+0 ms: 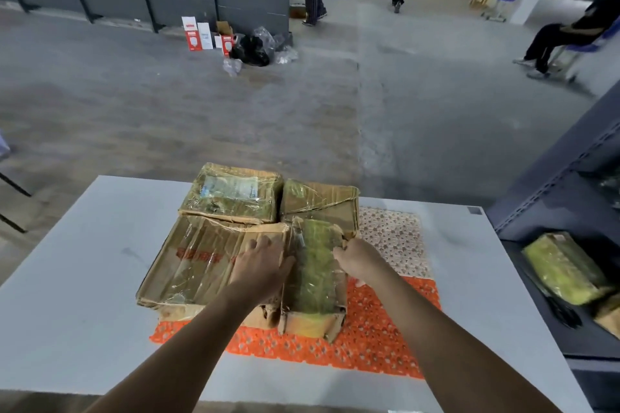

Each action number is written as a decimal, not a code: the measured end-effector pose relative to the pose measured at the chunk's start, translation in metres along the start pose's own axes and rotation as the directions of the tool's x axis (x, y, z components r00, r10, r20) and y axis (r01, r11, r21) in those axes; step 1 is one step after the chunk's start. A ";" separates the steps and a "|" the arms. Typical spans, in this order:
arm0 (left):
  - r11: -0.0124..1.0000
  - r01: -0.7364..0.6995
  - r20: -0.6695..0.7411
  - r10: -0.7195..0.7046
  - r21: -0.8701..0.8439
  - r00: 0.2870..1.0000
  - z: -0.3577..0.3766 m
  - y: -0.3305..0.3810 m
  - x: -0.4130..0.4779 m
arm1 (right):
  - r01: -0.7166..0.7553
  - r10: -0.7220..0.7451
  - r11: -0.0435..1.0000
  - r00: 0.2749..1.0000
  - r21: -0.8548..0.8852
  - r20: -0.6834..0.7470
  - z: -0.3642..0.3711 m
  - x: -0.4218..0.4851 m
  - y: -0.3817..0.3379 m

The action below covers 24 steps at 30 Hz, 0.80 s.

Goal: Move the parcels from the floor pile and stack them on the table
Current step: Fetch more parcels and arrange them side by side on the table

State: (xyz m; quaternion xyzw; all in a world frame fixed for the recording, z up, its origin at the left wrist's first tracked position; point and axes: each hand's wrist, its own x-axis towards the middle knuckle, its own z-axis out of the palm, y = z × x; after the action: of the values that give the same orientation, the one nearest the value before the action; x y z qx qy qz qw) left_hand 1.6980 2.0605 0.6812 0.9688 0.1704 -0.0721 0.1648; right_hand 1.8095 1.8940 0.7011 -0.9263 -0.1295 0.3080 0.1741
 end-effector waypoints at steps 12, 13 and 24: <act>0.977 -0.171 -0.067 0.163 -0.127 0.984 -0.009 -0.019 0.026 | 0.011 0.024 0.994 0.949 0.109 -0.314 0.018 0.002 -0.013; 0.974 -0.183 -0.089 0.173 -0.132 0.981 -0.011 -0.019 0.030 | 0.027 0.006 0.996 0.940 0.089 -0.342 0.018 0.004 -0.014; 0.946 -0.324 0.175 0.319 -0.004 0.931 -0.014 0.023 0.094 | 0.116 -0.134 0.991 0.924 -0.071 -0.358 -0.011 0.057 0.013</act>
State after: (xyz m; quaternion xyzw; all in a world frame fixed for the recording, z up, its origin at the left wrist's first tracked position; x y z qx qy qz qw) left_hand 1.7952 2.0737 0.6830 0.9756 -0.0063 -0.1304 0.1766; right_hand 1.8619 1.8994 0.6743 -0.9610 -0.1615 0.1170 0.1916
